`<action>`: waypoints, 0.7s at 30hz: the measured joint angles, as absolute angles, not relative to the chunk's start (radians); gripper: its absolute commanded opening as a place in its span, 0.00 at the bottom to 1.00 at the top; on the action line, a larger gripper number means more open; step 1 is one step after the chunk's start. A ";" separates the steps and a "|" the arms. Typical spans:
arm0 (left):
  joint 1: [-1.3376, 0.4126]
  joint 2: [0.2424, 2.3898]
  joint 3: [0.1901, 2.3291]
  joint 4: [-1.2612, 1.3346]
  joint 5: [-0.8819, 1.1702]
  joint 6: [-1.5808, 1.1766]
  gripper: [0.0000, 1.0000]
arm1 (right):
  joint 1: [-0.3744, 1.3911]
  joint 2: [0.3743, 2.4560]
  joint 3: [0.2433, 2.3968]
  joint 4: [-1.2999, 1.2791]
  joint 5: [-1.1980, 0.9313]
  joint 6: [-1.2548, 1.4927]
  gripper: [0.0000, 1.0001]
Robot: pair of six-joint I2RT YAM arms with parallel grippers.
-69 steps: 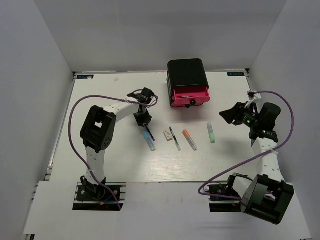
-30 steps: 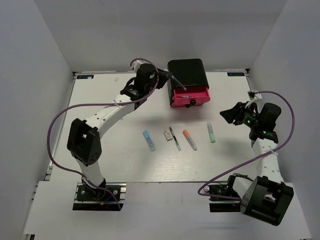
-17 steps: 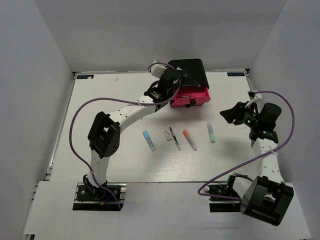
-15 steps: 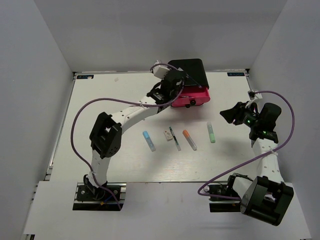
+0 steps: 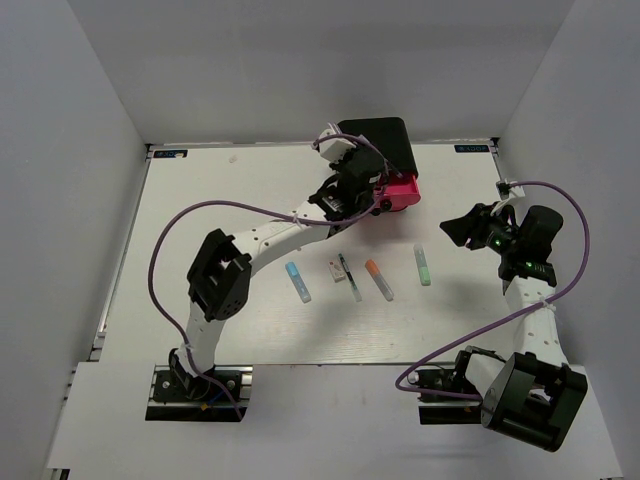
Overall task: Sort the stationery into containers
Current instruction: Place the pen in the drawer.
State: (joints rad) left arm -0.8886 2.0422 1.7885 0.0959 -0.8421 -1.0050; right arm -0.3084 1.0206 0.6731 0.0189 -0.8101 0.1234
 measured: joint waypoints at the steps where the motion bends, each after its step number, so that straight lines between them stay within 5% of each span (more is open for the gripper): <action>1: -0.891 2.046 1.789 0.102 -0.851 -0.995 0.00 | -0.309 1.021 0.673 0.019 -0.810 0.123 0.48; 13: -0.914 2.123 1.791 0.112 -0.884 -0.934 0.01 | -0.321 1.021 0.673 0.025 -0.811 0.124 0.48; 21: -0.938 2.144 1.810 0.110 -0.879 -0.906 0.28 | -0.326 1.021 0.673 0.025 -0.811 0.124 0.48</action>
